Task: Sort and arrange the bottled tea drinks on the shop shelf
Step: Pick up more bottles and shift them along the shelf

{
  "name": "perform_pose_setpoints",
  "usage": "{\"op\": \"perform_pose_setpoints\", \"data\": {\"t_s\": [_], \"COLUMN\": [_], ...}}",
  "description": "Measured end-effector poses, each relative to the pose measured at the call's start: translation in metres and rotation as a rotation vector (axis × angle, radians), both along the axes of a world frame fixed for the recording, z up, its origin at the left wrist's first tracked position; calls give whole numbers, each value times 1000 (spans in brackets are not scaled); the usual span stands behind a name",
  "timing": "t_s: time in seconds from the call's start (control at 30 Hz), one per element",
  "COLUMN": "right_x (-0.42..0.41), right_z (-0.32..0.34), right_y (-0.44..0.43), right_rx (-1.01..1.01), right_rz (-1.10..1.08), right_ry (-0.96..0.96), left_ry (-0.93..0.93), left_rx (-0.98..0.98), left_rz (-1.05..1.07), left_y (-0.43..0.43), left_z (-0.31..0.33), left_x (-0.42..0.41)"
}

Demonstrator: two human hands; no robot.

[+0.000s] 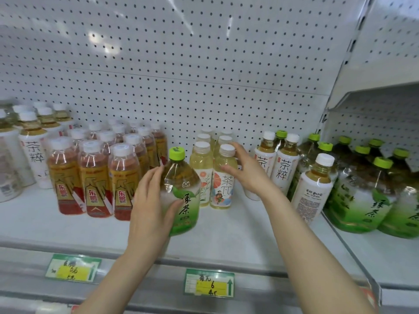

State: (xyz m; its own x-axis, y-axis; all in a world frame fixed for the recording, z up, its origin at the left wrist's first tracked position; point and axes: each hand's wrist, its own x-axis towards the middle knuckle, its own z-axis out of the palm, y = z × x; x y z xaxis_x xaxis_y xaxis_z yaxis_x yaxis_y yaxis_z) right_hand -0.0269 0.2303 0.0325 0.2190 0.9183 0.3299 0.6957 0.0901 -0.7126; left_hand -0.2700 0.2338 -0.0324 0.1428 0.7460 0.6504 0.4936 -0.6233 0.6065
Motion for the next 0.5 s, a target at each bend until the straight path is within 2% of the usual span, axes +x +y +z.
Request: {"op": "perform_pose_setpoints", "data": {"t_s": [0.13, 0.23, 0.3, 0.4, 0.5], "right_x": [-2, -17, -33, -50, -51], "right_z": [-5, 5, 23, 48, 60], "right_y": [4, 4, 9, 30, 48], "right_rx": [-18, 154, 232, 13, -192], "right_rz": [-104, -284, -313, -247, -130], "right_ry": [-90, -413, -611, -810, -710], "left_ry": [18, 7, 11, 8, -16], "left_rx": [13, 21, 23, 34, 42], "left_rz": [-14, -33, -42, -65, -48], "left_y": [1, 1, 4, 6, 4], "left_z": [0, 2, 2, 2, 0], "left_x": [-2, -4, -5, -10, -22]}}
